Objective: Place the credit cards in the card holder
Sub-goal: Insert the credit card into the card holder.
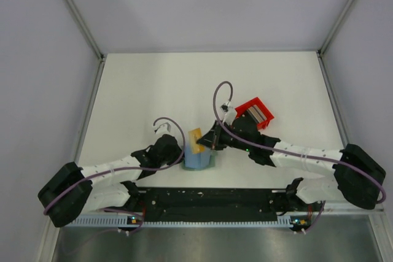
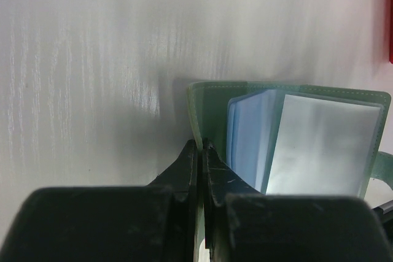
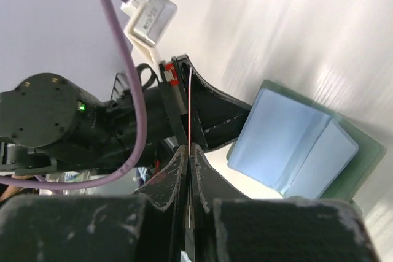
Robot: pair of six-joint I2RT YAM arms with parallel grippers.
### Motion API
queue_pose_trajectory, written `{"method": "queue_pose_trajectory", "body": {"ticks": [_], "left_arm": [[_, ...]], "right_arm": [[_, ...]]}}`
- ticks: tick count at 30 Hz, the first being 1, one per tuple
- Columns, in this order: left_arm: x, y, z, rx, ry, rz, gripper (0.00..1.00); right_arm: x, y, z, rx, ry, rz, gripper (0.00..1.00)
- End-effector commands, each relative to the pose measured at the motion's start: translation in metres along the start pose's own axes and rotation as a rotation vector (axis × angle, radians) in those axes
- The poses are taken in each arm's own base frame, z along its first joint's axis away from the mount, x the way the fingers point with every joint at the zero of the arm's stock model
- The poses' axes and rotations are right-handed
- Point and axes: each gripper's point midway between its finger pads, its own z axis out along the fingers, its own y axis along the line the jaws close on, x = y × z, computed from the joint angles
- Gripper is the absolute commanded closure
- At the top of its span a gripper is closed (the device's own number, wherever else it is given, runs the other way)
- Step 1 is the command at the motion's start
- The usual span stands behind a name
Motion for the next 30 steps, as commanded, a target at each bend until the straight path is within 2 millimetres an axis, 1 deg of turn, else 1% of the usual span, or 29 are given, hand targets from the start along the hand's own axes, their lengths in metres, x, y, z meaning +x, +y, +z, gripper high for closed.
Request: {"method": "queue_pose_trajectory", "body": {"ticks": [1, 3, 6, 9, 10, 11, 15, 17, 18, 19, 20, 23, 26, 27, 30], "left_arm": [[0.010, 0.018, 0.003, -0.053, 0.025, 0.017, 1.00], [0.010, 0.017, 0.003, -0.053, 0.026, 0.017, 1.00], [0.010, 0.018, 0.003, -0.052, 0.024, 0.016, 1.00], [0.011, 0.019, 0.003, -0.056, 0.026, 0.018, 1.00], [0.011, 0.019, 0.003, -0.053, 0.028, 0.016, 1.00], [0.008, 0.013, 0.004, -0.032, 0.015, 0.012, 1.00], [0.010, 0.015, 0.003, -0.033, 0.020, 0.020, 1.00], [0.007, 0.015, 0.003, -0.040, 0.012, 0.028, 0.93], [0.010, 0.024, 0.001, -0.082, 0.024, 0.038, 0.88], [0.008, 0.027, 0.000, -0.098, 0.016, 0.039, 0.80], [0.007, 0.029, -0.001, -0.109, 0.010, 0.042, 0.69], [0.004, 0.036, -0.007, -0.137, -0.007, 0.047, 0.46], [-0.002, 0.039, -0.014, -0.155, -0.032, 0.036, 0.35], [-0.005, 0.040, -0.017, -0.156, -0.044, 0.029, 0.31], [-0.013, 0.037, -0.025, -0.138, -0.085, 0.011, 0.29]], "right_arm": [[-0.010, -0.017, -0.012, 0.131, -0.041, -0.050, 1.00], [-0.005, -0.033, -0.011, 0.196, -0.023, -0.044, 1.00], [0.012, -0.050, -0.006, 0.238, 0.029, -0.017, 1.00], [0.027, -0.064, 0.003, 0.244, 0.061, 0.025, 1.00], [0.029, -0.067, 0.005, 0.239, 0.062, 0.033, 1.00], [0.032, -0.069, 0.009, 0.234, 0.066, 0.042, 1.00], [0.039, -0.075, 0.019, 0.235, 0.083, 0.053, 1.00], [0.041, -0.082, 0.021, 0.267, 0.088, 0.053, 1.00], [0.044, -0.088, 0.020, 0.296, 0.092, 0.053, 1.00], [0.045, -0.092, 0.020, 0.314, 0.094, 0.053, 1.00], [0.045, -0.096, 0.019, 0.327, 0.089, 0.049, 1.00], [0.047, -0.103, 0.018, 0.358, 0.093, 0.044, 1.00], [0.050, -0.105, 0.017, 0.370, 0.104, 0.041, 1.00], [0.046, -0.106, 0.017, 0.381, 0.083, 0.032, 1.00], [0.044, -0.102, 0.018, 0.386, 0.081, 0.012, 1.00]]}}
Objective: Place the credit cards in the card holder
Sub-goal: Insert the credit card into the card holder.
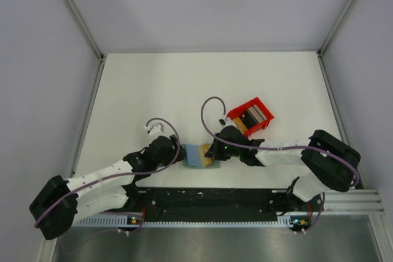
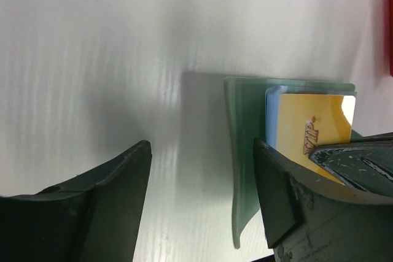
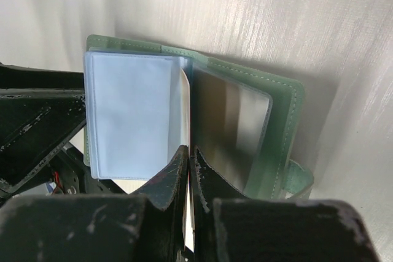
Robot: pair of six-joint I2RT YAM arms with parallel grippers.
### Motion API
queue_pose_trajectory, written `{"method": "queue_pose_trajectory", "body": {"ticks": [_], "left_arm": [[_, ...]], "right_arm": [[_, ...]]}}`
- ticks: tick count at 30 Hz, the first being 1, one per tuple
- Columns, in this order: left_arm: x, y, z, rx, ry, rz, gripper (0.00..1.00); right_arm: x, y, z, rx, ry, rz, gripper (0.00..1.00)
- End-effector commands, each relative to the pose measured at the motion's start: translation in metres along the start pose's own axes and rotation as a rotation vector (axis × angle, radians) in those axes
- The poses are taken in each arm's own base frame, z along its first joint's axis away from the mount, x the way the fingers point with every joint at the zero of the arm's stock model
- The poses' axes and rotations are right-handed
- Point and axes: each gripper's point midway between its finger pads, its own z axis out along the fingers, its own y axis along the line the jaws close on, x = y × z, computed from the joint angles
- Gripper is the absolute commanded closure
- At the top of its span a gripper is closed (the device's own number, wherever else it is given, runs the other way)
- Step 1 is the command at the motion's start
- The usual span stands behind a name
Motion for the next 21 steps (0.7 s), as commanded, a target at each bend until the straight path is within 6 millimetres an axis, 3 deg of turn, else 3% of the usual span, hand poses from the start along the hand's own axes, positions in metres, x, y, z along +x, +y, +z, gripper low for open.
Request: {"method": "queue_pose_trajectory", "body": {"ticks": [1, 5, 10, 14, 18, 21], "left_arm": [[-0.001, 0.029, -0.011, -0.099, -0.025, 0.009, 0.28], [-0.008, 0.014, -0.015, 0.005, -0.066, -0.024, 0.24], [-0.001, -0.001, -0.012, 0.113, -0.050, -0.038, 0.23], [0.004, -0.003, -0.009, 0.137, -0.036, -0.053, 0.23], [-0.005, -0.015, -0.015, 0.210, -0.080, -0.102, 0.22], [-0.008, -0.008, -0.016, 0.189, -0.102, -0.153, 0.24]], "right_arm": [[-0.007, 0.004, 0.004, 0.038, -0.034, -0.036, 1.00], [-0.007, 0.008, 0.005, 0.031, -0.028, -0.038, 1.00], [-0.006, 0.009, 0.006, 0.027, -0.024, -0.041, 1.00], [-0.007, 0.010, 0.005, 0.024, -0.024, -0.042, 1.00], [-0.006, 0.012, 0.005, 0.017, -0.022, -0.043, 1.00], [-0.007, 0.013, 0.005, 0.015, -0.019, -0.044, 1.00]]}}
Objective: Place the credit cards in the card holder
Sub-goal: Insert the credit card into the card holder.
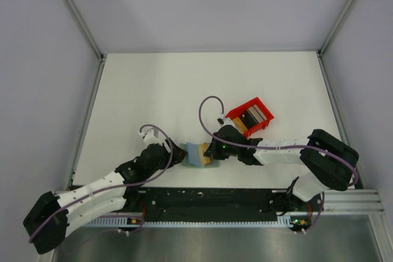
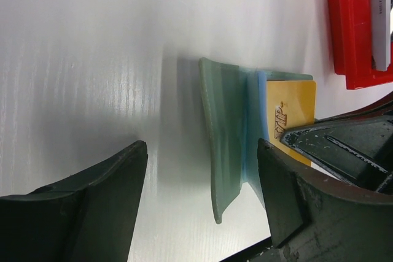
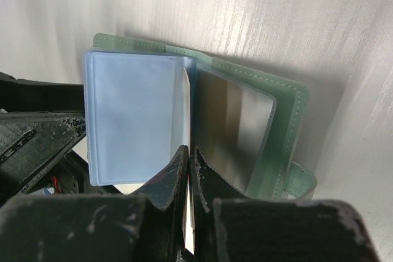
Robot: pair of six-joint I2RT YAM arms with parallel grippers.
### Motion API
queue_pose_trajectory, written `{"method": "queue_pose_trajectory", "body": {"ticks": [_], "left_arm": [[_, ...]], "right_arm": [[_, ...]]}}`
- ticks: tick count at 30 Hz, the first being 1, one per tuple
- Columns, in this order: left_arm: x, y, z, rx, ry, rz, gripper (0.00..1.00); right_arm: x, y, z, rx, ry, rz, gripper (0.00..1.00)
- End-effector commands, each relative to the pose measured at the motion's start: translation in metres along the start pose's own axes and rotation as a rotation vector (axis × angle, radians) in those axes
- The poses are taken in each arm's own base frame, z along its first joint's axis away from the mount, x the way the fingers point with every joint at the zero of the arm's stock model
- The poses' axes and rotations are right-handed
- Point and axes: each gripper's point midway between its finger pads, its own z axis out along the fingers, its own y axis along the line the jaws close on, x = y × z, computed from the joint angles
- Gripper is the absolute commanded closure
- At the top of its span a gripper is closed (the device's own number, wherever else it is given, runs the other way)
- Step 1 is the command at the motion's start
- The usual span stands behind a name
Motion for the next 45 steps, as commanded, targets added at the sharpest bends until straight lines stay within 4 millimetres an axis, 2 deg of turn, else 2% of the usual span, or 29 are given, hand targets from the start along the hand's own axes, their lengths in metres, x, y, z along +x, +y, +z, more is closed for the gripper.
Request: {"method": "queue_pose_trajectory", "body": {"ticks": [1, 2, 6, 9, 10, 14, 20, 24, 31, 33, 37, 42, 45], "left_arm": [[-0.009, -0.005, -0.002, 0.035, -0.054, -0.094, 0.25], [-0.008, 0.001, -0.003, 0.014, -0.058, -0.108, 0.25], [-0.010, 0.000, -0.004, 0.028, -0.069, -0.119, 0.25], [-0.010, -0.005, -0.005, 0.050, -0.067, -0.105, 0.25], [-0.014, -0.012, -0.005, 0.083, -0.082, -0.110, 0.25], [-0.011, -0.014, -0.002, 0.089, -0.070, -0.087, 0.27], [0.001, -0.006, 0.005, 0.029, 0.000, -0.025, 0.41], [0.008, -0.003, 0.012, -0.010, 0.042, 0.004, 0.46], [0.012, -0.001, 0.014, -0.006, 0.053, 0.004, 0.68], [0.012, 0.002, 0.014, -0.018, 0.052, 0.008, 0.77], [0.014, 0.005, 0.014, -0.025, 0.060, 0.016, 0.91], [0.016, 0.008, 0.014, -0.032, 0.066, 0.017, 0.98], [0.017, 0.008, 0.014, -0.032, 0.071, 0.009, 1.00]], "right_arm": [[-0.004, 0.008, 0.002, -0.003, -0.009, -0.030, 1.00], [-0.004, 0.009, 0.002, -0.006, -0.007, -0.032, 1.00], [-0.003, 0.009, 0.003, -0.007, -0.005, -0.032, 1.00], [-0.004, 0.010, 0.002, -0.009, -0.006, -0.032, 1.00], [-0.004, 0.010, 0.002, -0.007, -0.005, -0.032, 1.00], [-0.005, 0.011, 0.002, -0.009, -0.006, -0.035, 1.00], [-0.003, 0.012, 0.001, -0.018, -0.003, -0.021, 1.00], [-0.004, 0.014, 0.001, -0.031, -0.009, -0.011, 1.00], [-0.004, 0.011, 0.001, -0.028, -0.010, -0.002, 1.00], [-0.005, 0.010, 0.001, -0.032, -0.018, 0.010, 1.00], [-0.006, 0.016, -0.003, -0.086, -0.015, 0.063, 1.00], [-0.008, 0.016, -0.003, -0.092, -0.029, 0.103, 1.00], [-0.002, 0.000, 0.000, -0.052, -0.031, 0.151, 1.00]]}}
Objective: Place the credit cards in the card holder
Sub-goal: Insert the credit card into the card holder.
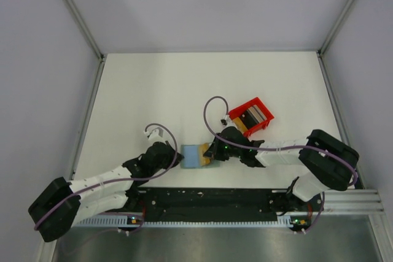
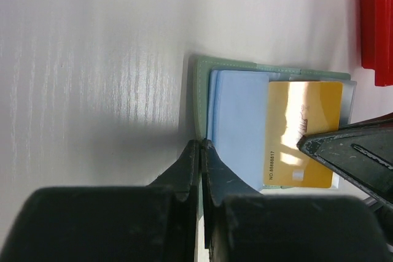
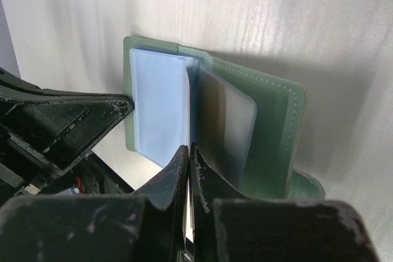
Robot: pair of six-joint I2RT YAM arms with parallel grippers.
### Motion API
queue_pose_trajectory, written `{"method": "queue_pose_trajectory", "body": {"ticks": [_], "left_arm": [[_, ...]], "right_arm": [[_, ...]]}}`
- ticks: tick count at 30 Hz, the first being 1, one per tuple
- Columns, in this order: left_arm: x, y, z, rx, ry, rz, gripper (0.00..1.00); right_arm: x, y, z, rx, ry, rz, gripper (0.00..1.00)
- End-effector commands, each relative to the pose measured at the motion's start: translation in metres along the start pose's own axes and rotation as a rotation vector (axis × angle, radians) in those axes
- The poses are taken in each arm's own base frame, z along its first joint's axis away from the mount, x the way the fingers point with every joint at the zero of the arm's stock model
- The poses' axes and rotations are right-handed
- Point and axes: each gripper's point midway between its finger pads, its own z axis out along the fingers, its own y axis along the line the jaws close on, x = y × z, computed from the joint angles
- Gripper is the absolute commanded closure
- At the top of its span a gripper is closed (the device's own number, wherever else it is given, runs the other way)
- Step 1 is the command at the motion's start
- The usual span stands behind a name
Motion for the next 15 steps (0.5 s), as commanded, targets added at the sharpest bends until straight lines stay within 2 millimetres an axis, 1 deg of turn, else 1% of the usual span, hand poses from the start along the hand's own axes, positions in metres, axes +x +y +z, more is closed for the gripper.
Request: {"method": "queue_pose_trajectory", "body": {"ticks": [1, 3, 4, 7, 15], "left_arm": [[0.005, 0.002, 0.001, -0.001, 0.019, 0.005, 1.00], [0.006, 0.002, 0.000, 0.002, 0.024, -0.006, 1.00], [0.007, 0.002, 0.000, 0.005, 0.026, -0.011, 1.00], [0.007, 0.001, 0.000, 0.014, 0.026, -0.017, 1.00], [0.008, 0.000, 0.000, 0.017, 0.029, -0.016, 1.00]], "right_arm": [[-0.001, -0.005, -0.001, -0.004, -0.030, 0.071, 1.00], [0.002, -0.011, -0.001, 0.004, -0.027, 0.111, 1.00], [0.000, -0.015, -0.001, 0.013, -0.050, 0.128, 1.00], [0.002, -0.018, 0.000, -0.001, -0.059, 0.154, 1.00], [0.004, -0.016, 0.009, -0.029, -0.051, 0.172, 1.00]]}}
